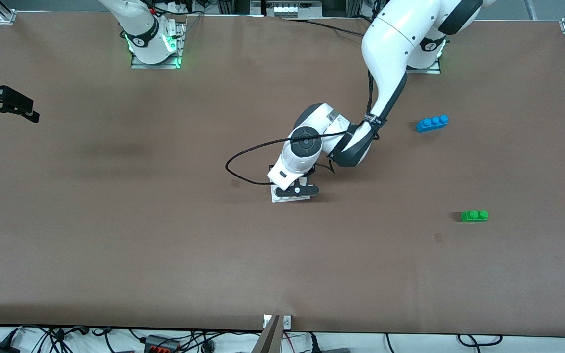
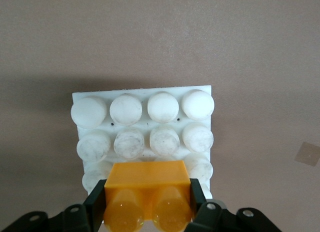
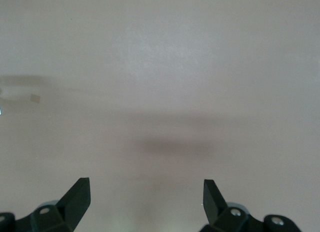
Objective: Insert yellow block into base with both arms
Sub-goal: 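Lower the yellow brick onto the base plate studs and press down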
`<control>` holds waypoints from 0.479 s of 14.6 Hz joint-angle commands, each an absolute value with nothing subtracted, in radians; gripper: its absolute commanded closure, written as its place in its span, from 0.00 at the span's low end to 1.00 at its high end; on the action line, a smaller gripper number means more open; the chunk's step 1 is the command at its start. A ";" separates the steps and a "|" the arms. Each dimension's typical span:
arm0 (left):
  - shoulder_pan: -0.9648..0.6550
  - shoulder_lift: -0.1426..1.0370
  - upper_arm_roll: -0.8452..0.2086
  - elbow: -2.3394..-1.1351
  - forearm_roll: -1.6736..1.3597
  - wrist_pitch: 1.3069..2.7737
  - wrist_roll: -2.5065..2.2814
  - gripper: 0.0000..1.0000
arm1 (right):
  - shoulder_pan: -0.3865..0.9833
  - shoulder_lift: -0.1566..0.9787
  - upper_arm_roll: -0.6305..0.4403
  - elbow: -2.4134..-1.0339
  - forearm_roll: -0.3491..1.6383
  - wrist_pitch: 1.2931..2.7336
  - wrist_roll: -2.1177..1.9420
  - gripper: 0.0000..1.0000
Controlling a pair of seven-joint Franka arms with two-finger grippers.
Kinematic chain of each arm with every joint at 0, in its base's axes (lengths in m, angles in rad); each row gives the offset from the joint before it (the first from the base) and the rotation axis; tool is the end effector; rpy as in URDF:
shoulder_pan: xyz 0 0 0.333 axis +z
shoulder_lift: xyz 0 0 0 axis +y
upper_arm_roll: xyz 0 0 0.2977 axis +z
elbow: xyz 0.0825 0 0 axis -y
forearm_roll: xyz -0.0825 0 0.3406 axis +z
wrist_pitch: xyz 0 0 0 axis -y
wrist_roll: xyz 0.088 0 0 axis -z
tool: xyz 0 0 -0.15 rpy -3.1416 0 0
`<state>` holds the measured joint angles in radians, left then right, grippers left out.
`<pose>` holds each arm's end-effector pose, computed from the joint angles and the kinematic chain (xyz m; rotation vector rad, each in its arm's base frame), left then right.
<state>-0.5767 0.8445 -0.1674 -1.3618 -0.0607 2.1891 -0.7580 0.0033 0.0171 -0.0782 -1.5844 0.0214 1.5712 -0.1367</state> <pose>0.5162 -0.4538 0.1883 3.0093 0.1572 -0.1882 0.5128 -0.0350 0.5487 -3.1167 -0.0958 0.0436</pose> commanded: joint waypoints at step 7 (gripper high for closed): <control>-0.592 0.851 -0.152 -1.338 -0.040 2.183 -0.773 0.40 | 0.012 0.025 -0.080 -1.560 0.012 1.548 -0.121 0.00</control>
